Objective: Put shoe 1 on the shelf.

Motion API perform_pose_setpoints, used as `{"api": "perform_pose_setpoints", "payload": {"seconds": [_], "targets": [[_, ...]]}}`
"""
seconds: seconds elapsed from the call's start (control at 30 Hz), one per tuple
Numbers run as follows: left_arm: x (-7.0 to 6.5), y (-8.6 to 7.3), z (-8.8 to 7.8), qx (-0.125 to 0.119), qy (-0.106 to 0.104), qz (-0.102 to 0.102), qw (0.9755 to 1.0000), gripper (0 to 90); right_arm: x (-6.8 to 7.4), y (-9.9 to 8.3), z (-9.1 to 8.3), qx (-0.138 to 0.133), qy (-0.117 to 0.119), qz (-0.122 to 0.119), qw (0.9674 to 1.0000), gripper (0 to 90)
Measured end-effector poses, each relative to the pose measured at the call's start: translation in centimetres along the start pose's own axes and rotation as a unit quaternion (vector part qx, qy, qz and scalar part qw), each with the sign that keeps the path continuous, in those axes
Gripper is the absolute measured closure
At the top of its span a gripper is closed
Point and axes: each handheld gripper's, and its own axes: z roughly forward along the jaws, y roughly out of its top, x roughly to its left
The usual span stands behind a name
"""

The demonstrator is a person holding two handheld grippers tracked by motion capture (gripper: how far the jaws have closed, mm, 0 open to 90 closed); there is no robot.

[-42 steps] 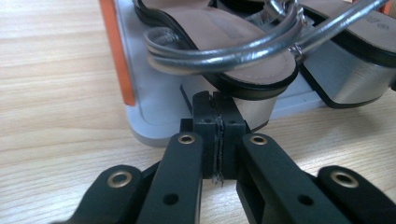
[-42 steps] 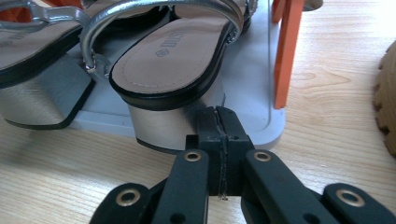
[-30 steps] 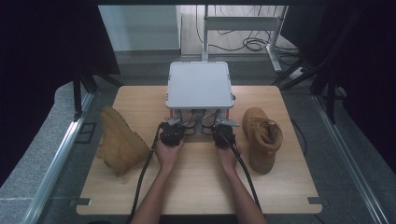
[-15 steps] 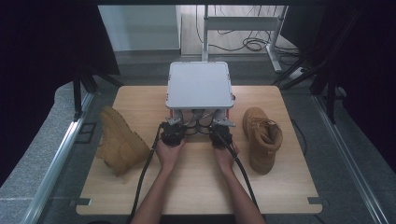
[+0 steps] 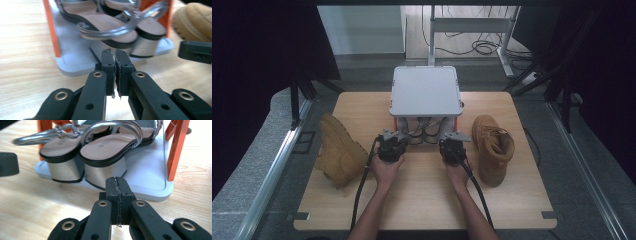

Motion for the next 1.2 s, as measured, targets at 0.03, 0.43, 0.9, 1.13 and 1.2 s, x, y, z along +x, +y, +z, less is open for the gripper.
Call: {"api": "perform_pose_setpoints", "payload": {"seconds": [0.03,0.43,0.9,1.13,1.2], "targets": [[0.0,-0.2,-0.2,0.001,-0.004,0.002,1.0000,85.6,-0.1,-0.1,-0.3,-0.001,0.006,0.002,1.0000,88.9],[-0.8,-2.1,-2.8,0.029,-0.043,0.031,0.9982,56.6,-0.8,-1.8,-3.6,-0.002,0.057,-0.013,0.9983,67.1],[-0.5,-3.8,-5.6,0.052,-0.086,0.037,0.9943,44.5,-1.1,-4.0,-6.3,0.022,0.116,-0.041,0.9922,51.1],[-0.5,-3.5,-7.6,0.046,-0.089,0.058,0.9933,43.8,-1.2,-5.2,-7.4,0.032,0.119,-0.058,0.9906,50.0],[-0.4,-3.8,-8.1,0.047,-0.092,0.061,0.9928,43.8,-1.4,-5.3,-7.5,0.034,0.121,-0.056,0.9905,49.9]]}}
